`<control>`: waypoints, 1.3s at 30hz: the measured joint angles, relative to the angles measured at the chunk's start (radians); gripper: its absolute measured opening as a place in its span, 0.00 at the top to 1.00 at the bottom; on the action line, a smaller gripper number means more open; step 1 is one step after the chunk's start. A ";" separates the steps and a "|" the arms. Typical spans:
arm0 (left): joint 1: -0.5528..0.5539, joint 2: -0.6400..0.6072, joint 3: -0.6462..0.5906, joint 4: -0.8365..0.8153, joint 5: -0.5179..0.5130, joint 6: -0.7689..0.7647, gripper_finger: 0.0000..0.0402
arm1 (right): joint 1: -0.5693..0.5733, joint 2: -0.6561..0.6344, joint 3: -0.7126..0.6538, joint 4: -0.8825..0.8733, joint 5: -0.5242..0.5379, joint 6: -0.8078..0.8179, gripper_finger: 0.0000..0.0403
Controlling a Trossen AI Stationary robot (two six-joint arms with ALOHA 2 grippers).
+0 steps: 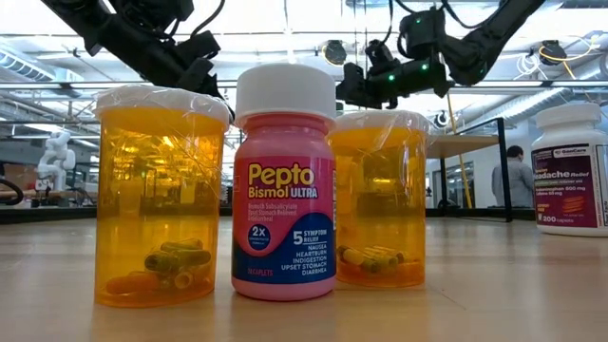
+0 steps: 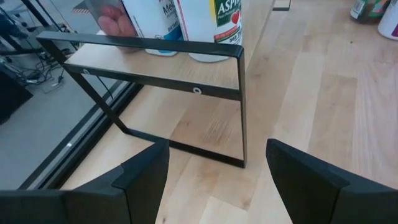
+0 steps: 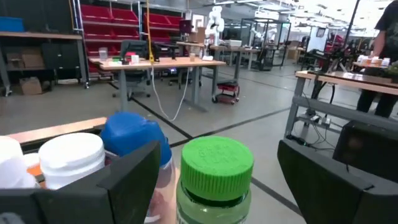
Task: Pick and place medicine bottles onto shelf by color
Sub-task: Put the green bottle on the shelf
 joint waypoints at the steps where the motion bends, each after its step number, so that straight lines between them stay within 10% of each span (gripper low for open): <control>1: 0.000 0.000 0.000 0.000 0.000 0.000 0.32 | -0.002 0.004 0.000 0.013 0.000 -0.001 0.21; 39: 0.018 0.000 0.000 0.037 -0.028 0.004 0.32 | -0.052 0.028 0.159 -0.236 -0.136 0.014 0.17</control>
